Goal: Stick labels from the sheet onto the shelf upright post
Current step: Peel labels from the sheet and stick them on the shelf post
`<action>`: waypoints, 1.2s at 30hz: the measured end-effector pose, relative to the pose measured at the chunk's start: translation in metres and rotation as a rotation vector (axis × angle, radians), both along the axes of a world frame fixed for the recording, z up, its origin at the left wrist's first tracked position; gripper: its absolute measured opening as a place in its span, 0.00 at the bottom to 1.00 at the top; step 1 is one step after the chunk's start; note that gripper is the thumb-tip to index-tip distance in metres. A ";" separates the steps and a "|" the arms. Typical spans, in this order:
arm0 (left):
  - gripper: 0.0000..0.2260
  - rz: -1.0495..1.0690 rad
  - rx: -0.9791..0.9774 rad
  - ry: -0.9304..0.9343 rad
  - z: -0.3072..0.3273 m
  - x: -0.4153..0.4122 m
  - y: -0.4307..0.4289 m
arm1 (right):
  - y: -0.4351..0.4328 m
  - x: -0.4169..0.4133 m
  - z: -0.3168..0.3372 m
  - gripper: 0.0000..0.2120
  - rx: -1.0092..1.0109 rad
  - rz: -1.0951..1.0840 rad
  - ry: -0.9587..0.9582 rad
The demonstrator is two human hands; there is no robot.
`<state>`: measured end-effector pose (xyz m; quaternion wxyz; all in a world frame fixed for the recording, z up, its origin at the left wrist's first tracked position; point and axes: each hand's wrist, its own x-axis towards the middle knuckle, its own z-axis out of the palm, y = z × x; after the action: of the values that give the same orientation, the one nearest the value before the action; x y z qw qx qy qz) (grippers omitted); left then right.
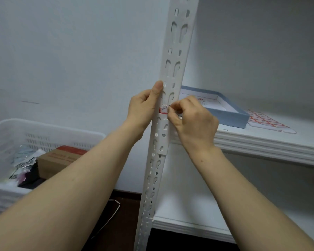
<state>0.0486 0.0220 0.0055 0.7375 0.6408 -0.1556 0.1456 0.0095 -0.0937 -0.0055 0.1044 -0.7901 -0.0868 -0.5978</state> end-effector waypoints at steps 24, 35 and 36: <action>0.28 0.070 -0.028 -0.045 -0.001 -0.005 -0.006 | -0.014 -0.010 -0.007 0.07 0.007 0.133 -0.027; 0.25 0.092 -0.008 -0.007 0.002 -0.010 -0.005 | -0.019 -0.020 0.015 0.07 0.381 0.343 0.293; 0.26 0.105 -0.001 0.006 0.002 -0.010 -0.006 | -0.024 -0.021 0.023 0.09 0.501 0.403 0.334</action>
<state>0.0384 0.0158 0.0075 0.7296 0.6483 -0.1193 0.1824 -0.0118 -0.1176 0.0178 0.4235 -0.7935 -0.0734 -0.4308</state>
